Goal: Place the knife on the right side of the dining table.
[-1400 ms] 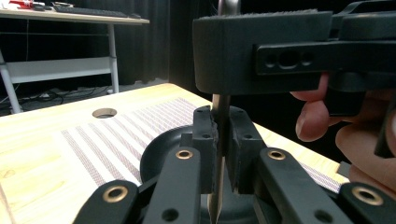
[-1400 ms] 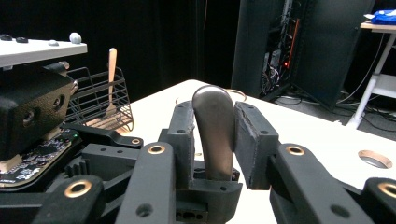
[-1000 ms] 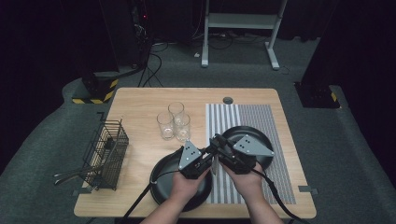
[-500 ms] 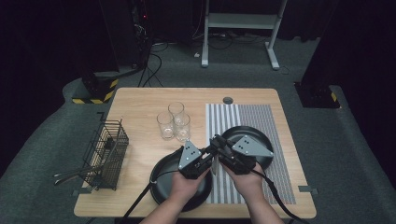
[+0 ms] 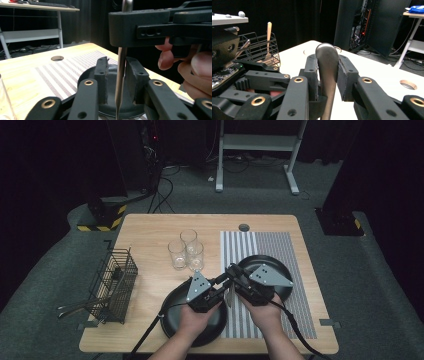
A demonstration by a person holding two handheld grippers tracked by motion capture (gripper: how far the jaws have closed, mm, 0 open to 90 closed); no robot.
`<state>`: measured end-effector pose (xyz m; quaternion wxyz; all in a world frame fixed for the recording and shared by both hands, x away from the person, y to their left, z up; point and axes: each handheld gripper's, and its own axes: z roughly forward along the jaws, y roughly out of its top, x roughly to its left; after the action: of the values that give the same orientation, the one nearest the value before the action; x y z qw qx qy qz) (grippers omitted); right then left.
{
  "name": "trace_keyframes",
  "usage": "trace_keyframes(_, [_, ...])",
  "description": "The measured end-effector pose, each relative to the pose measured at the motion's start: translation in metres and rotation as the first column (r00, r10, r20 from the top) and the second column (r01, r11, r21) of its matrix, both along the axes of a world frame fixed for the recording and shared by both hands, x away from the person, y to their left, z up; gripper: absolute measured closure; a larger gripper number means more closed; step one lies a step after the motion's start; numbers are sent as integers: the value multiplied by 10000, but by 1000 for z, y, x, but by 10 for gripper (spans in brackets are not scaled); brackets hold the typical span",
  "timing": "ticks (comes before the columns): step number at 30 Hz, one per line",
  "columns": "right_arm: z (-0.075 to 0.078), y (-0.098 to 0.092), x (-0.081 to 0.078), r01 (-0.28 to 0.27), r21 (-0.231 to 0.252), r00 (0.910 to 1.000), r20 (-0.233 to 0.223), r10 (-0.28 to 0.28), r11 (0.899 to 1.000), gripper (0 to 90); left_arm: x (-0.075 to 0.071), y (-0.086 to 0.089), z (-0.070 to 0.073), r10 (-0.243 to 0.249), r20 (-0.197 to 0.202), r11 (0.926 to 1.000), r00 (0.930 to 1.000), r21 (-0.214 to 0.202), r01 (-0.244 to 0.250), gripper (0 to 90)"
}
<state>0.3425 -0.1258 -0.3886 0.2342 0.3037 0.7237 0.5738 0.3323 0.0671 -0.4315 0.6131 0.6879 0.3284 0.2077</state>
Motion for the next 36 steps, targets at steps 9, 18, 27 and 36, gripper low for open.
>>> trace_keyframes(9, [0,-2,2,68,46,10000,-5,-68,10000,724,-5,8,-2,14,75,9999,10000,101,-15,700])
trace_keyframes(18, [-1,-2,2,109,76,9999,-29,-109,9999,725,-8,24,-6,358,79,9992,9993,196,-359,696])
trace_keyframes(27, [-1,-2,2,147,66,9999,-2,-147,9999,725,-10,39,-10,713,42,9969,9974,336,-714,696])
trace_keyframes(36, [-2,-2,1,152,56,9999,43,-152,9999,725,-11,52,-15,1013,49,9936,9948,490,-1014,695])
